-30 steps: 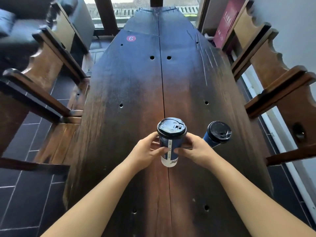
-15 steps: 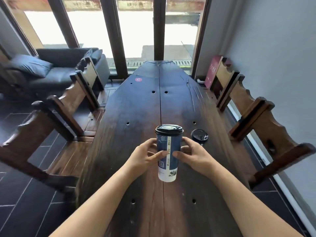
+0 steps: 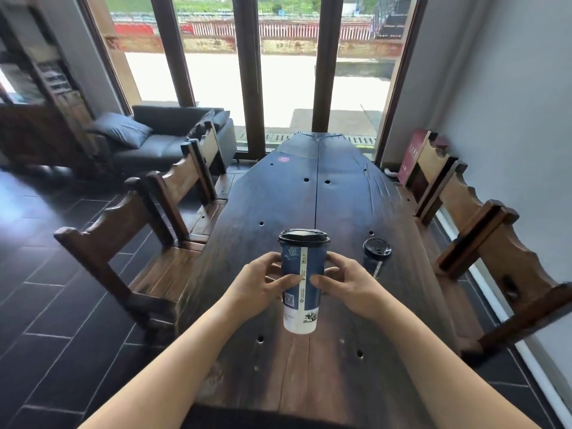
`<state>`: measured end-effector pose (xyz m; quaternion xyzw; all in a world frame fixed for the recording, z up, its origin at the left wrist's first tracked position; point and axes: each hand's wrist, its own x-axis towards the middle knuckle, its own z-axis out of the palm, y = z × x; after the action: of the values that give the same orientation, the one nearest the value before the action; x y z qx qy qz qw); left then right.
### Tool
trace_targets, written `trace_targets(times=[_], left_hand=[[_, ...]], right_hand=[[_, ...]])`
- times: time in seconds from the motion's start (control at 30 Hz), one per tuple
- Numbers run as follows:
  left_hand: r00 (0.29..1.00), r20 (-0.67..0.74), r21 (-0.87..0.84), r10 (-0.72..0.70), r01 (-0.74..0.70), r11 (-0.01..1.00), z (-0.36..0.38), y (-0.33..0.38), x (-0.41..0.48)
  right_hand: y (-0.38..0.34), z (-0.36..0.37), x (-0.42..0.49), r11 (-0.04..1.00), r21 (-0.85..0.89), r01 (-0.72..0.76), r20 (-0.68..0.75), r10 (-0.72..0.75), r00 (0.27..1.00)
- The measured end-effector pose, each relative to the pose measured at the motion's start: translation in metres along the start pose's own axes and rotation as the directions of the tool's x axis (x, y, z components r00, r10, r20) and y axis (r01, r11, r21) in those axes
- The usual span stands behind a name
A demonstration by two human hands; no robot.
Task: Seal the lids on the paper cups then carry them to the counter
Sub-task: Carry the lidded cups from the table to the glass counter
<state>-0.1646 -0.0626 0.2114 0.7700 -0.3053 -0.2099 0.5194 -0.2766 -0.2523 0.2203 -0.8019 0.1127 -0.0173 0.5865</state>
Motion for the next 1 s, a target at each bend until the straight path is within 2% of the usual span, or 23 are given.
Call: trace_targets(times=[0.17, 0.33, 0.47, 0.67, 0.83, 1.0], left_hand=[[0.991, -0.115, -0.081, -0.072, 0.063, 0.995, -0.045, -0.010, -0.037], [0.955, -0.269, -0.079, -0.123, 0.105, 0.991, -0.113, -0.030, -0.085], [0.894, -0.415, -0.108, -0.170, 0.137, 0.985, -0.185, -0.062, -0.132], [0.802, -0.544, -0.182, -0.245, 0.172, 0.968, -0.304, -0.125, -0.205], [0.706, -0.652, -0.221, -0.276, 0.171, 0.960, -0.395, -0.166, -0.275], [0.553, -0.771, -0.267, -0.316, 0.170, 0.949, -0.455, -0.198, -0.356]], right_hand=[[-0.025, 0.046, 0.022, 0.998, -0.024, 0.063, 0.111, -0.060, 0.992], [-0.057, 0.119, 0.058, 0.993, -0.030, 0.111, 0.261, -0.100, 0.960], [-0.090, 0.207, 0.095, 0.984, -0.035, 0.172, 0.398, -0.144, 0.906], [-0.138, 0.364, 0.144, 0.976, -0.026, 0.215, 0.556, -0.164, 0.815], [-0.180, 0.492, 0.169, 0.963, -0.010, 0.269, 0.684, -0.189, 0.704], [-0.218, 0.608, 0.174, 0.942, 0.019, 0.336, 0.821, -0.207, 0.532]])
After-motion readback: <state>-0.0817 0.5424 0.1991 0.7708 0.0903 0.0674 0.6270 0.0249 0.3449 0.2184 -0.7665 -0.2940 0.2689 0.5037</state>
